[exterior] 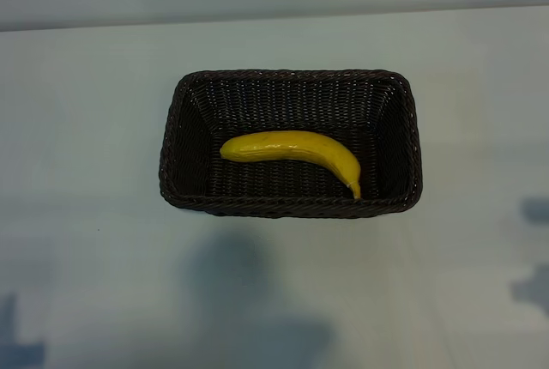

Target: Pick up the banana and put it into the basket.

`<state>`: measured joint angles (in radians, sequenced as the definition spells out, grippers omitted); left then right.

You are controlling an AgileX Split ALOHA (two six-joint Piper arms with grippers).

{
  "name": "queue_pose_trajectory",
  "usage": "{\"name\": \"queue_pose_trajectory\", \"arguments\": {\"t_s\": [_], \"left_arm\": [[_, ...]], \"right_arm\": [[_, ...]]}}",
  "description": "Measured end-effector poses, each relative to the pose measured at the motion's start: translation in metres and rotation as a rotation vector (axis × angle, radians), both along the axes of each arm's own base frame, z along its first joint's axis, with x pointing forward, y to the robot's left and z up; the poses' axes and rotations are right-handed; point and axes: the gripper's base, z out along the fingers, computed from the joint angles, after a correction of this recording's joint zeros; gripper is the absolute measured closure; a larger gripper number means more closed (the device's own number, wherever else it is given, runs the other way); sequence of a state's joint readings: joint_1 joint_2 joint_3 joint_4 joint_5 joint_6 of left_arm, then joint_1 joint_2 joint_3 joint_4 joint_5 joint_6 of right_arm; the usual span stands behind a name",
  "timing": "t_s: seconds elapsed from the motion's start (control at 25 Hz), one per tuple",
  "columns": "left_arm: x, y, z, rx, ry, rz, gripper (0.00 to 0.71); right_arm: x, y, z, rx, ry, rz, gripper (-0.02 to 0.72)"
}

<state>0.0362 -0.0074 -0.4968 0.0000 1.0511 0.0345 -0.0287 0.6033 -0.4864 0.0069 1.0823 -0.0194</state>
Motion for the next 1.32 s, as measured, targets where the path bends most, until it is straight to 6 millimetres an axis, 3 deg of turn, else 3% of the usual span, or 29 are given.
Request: {"name": "queue_pose_trajectory", "arguments": {"t_s": [0.32, 0.8, 1.32], "left_arm": [[0.0, 0.0, 0.0, 0.0, 0.0, 0.0, 0.15], [0.0, 0.0, 0.0, 0.0, 0.0, 0.0, 0.15], [0.0, 0.0, 0.0, 0.0, 0.0, 0.0, 0.15]], "right_arm": [[-0.021, 0.001, 0.012, -0.005, -0.17, 0.0, 0.12], [-0.083, 0.002, 0.024, -0.017, -0.595, -0.002, 0.12], [-0.086, 0.002, 0.024, -0.021, -0.613, -0.001, 0.12]]}}
